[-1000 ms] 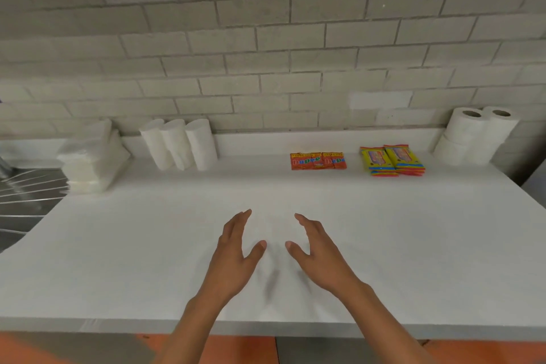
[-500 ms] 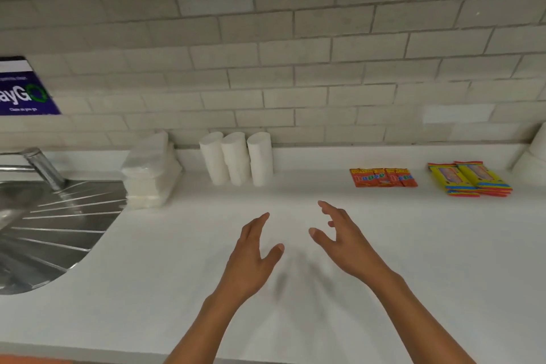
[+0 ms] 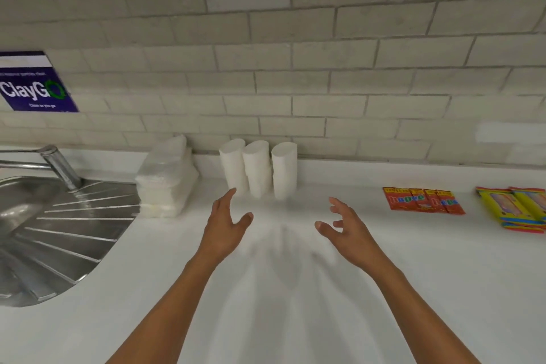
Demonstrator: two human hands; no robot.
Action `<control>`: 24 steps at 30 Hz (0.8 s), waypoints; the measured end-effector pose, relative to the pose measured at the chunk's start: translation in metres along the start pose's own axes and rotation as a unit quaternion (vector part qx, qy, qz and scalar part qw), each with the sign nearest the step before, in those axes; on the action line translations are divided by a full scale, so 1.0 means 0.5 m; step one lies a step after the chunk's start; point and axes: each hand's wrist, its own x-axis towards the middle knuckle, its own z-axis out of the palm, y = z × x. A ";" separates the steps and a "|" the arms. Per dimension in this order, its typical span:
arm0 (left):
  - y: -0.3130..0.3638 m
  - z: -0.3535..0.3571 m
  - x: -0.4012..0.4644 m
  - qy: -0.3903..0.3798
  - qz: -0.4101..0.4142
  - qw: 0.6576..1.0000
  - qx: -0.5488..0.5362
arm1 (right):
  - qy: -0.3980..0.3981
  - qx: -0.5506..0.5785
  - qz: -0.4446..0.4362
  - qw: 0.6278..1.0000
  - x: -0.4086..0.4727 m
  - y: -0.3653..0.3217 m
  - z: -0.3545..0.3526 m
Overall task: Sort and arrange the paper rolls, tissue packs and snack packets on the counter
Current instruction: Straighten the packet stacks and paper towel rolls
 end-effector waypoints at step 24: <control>-0.093 -0.005 0.451 -0.001 -0.095 0.994 -0.047 | 0.013 0.048 0.115 0.992 0.375 -0.061 0.127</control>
